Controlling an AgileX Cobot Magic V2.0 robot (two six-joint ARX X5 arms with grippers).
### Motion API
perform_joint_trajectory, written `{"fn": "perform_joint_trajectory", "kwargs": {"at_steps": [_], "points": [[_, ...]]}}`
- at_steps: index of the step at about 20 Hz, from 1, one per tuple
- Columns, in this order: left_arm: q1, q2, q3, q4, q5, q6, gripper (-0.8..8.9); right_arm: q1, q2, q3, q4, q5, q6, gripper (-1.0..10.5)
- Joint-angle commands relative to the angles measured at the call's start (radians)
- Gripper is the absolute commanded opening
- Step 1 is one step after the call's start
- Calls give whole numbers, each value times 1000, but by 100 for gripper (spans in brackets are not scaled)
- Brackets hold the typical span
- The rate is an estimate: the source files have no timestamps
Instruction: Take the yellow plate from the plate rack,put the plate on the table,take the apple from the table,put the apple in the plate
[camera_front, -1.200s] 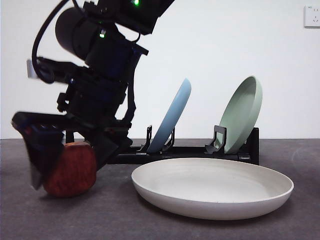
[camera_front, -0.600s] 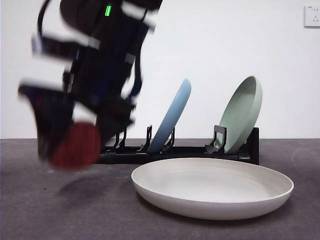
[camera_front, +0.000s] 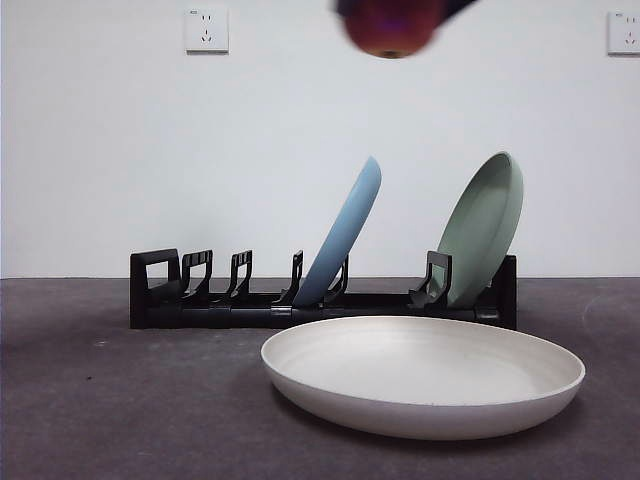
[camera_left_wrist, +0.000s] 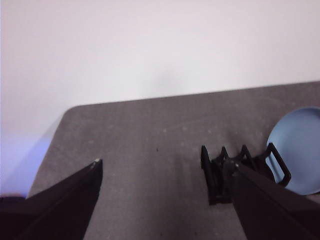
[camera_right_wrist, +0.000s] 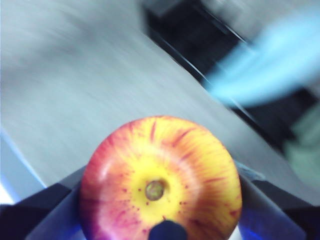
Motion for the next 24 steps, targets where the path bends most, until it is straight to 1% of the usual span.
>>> {"fn": "perform_joint_trajectory", "kwargs": {"at_steps": [1,3,7,11,13,17,20,22,23,24], "points": [[1,11,-4,21,31,2,404,-28,18,-21,-58,51,55,-12],[1,19,-4,39,48,2,404,-34,27,-82,-24,56,79,-12],[1,24,-4,51,71,2,404,-29,43,-283,202,50,145,-12],[1,24,-4,51,71,4,404,-29,76,-491,401,50,188,-12],[1,24,-4,51,71,4,404,-29,106,-556,477,48,205,-12],[1,24,-4,51,71,4,404,-29,205,-566,517,-26,208,-12],[1,24,-4,46,71,4,404,-29,240,-566,522,-26,207,-6],[1,24,-4,42,71,4,404,-29,241,-566,519,-26,208,34],[1,24,-4,40,71,4,404,-29,241,-566,518,-26,208,71],[1,24,-4,38,71,4,404,-29,241,-566,517,-27,208,136]]}}
